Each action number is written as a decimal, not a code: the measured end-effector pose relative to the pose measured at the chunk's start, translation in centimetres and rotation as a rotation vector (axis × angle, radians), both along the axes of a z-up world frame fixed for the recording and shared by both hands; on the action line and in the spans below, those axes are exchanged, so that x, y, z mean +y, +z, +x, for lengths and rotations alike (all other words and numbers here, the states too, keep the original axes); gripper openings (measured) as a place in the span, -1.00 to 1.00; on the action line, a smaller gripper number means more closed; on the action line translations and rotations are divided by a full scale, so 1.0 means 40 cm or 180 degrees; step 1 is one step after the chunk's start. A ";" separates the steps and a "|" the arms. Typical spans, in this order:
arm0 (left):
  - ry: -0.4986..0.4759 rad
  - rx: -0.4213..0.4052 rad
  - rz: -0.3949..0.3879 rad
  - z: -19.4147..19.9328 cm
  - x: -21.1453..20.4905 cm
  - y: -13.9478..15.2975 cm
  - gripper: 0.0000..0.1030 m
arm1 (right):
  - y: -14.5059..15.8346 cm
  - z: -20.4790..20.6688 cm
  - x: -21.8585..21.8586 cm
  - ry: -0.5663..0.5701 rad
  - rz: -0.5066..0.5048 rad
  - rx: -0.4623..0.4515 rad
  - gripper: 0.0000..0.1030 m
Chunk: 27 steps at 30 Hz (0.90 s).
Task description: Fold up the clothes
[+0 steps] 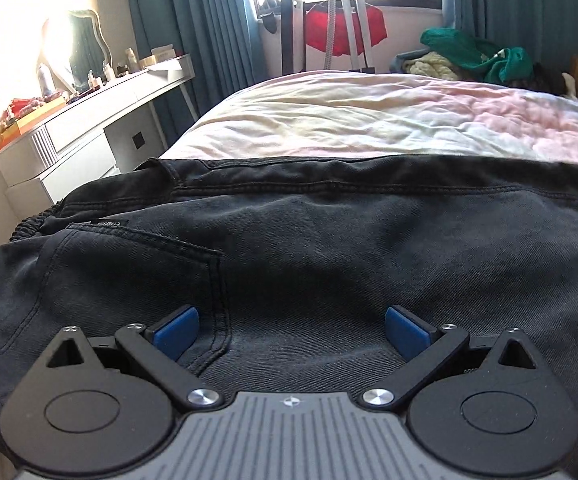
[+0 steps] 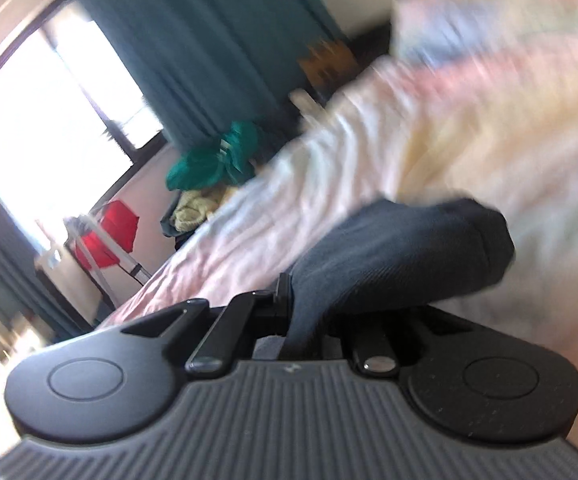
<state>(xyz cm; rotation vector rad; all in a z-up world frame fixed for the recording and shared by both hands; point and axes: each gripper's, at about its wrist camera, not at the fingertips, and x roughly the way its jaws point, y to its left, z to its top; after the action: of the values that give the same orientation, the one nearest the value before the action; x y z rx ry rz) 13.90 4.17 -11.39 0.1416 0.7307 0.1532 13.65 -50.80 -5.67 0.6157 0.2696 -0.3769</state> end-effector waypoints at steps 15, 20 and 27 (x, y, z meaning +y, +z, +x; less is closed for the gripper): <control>0.0841 -0.1093 -0.1133 -0.140 0.205 0.183 0.93 | -0.059 0.029 0.814 0.2264 -0.3181 0.0023 -0.81; 0.0869 -0.0980 -0.1336 -0.124 0.223 0.175 0.93 | -0.193 0.009 0.891 0.2850 -0.3617 0.0394 -0.80; 0.0649 -0.1027 -0.1217 -0.122 0.171 0.171 0.93 | -0.111 -0.021 0.876 0.2725 -0.3374 -0.0064 -0.80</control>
<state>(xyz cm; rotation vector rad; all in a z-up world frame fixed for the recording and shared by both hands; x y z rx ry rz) 9.01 11.02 -4.57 -0.3178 0.4398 0.2215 12.79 -15.76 -10.09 -0.5531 0.2496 0.3310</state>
